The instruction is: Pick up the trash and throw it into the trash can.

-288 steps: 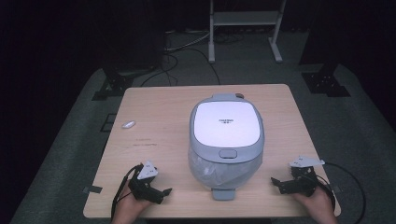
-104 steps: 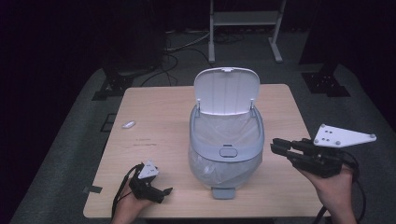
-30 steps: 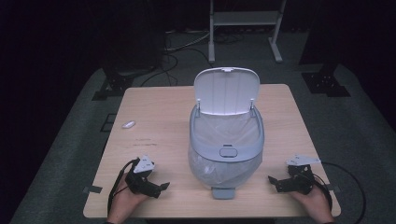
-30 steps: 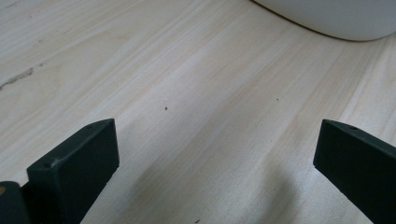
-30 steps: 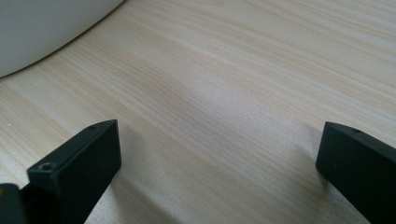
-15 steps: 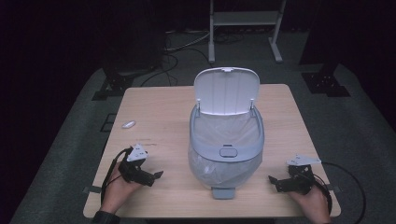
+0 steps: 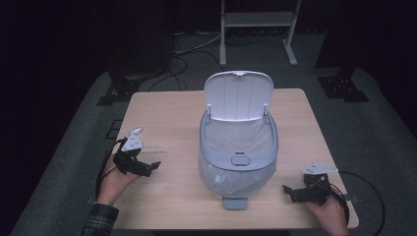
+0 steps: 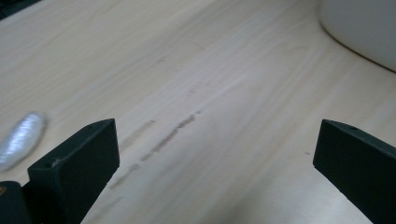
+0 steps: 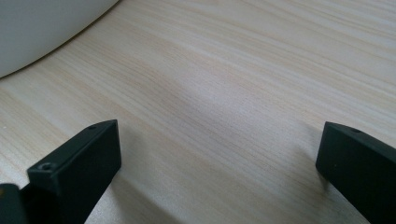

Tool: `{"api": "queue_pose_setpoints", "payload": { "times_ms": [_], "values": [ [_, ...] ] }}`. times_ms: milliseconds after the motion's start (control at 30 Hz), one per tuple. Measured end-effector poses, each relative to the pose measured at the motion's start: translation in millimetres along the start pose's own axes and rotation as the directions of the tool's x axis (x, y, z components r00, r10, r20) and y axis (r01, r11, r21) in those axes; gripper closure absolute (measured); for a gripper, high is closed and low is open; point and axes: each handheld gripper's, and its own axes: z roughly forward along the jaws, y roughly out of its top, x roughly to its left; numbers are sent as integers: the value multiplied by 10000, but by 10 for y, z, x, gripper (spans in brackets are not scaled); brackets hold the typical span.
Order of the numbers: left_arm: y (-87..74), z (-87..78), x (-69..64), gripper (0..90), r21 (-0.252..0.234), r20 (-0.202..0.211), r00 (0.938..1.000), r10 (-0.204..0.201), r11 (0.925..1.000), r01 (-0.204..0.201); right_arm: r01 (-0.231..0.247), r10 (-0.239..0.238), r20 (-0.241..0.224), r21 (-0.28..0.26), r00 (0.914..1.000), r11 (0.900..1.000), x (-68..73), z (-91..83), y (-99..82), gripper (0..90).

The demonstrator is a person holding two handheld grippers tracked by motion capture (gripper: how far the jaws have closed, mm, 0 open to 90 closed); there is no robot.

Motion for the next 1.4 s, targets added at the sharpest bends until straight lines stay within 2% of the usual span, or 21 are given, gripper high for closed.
{"api": "queue_pose_setpoints", "payload": {
  "times_ms": [33, 267, 367, 467, 633, 867, 1033, 1267, 1333, 1367, 1400],
  "values": [
    [-1, 6, 49, 0, -115, -50, 10000, -73, 9999, 73, 5, -5, 0, 0, 10000, 10000, 0, 0, 0, 0],
    [5, 104, 325, 0, -53, -457, 9986, -268, 9996, 265, 5, -5, 0, -3, 10000, 10000, 0, 0, 0, 0],
    [-27, 165, 430, 0, -236, -541, 9973, -498, 9985, 485, 0, 0, 1, 0, 10000, 10000, 0, 0, 0, 0],
    [-89, 236, 546, 0, -123, -698, 9956, -630, 9980, 623, 1, -1, 1, 0, 10000, 10000, 0, 0, 0, 0],
    [-159, 323, 679, 0, -231, -775, 9929, -904, 9958, 889, 3, -3, -1, -3, 10000, 10000, 0, 0, 0, 0],
    [-260, 468, 847, 0, -408, -1033, 9862, -1297, 9912, 1261, 1, -1, -1, -2, 10000, 10000, 0, 0, 0, 0],
    [-332, 535, 951, 27, -712, -1393, 9764, -1651, 9851, 1564, 3, -3, 1, -2, 10000, 10000, 0, 0, 0, 0],
    [-380, 612, 1021, 45, -1001, -1695, 9707, -1704, 9828, 1551, -2, 2, -1, -4, 10000, 10000, 0, 1, 0, 0],
    [-369, 654, 1068, 44, -594, -1543, 9704, -1855, 9822, 1783, -5, 5, 1, -9, 10000, 10000, 0, 1, 0, 0],
    [-352, 679, 1082, 43, -438, -1545, 9720, -1773, 9840, 1725, 3, -3, -1, -5, 10000, 10000, 0, 1, 0, 0],
    [-345, 682, 1080, 40, -513, -1668, 9725, -1628, 9864, 1563, 5, -5, -1, -6, 10000, 10000, 0, 1, 0, 0]
  ]
}}
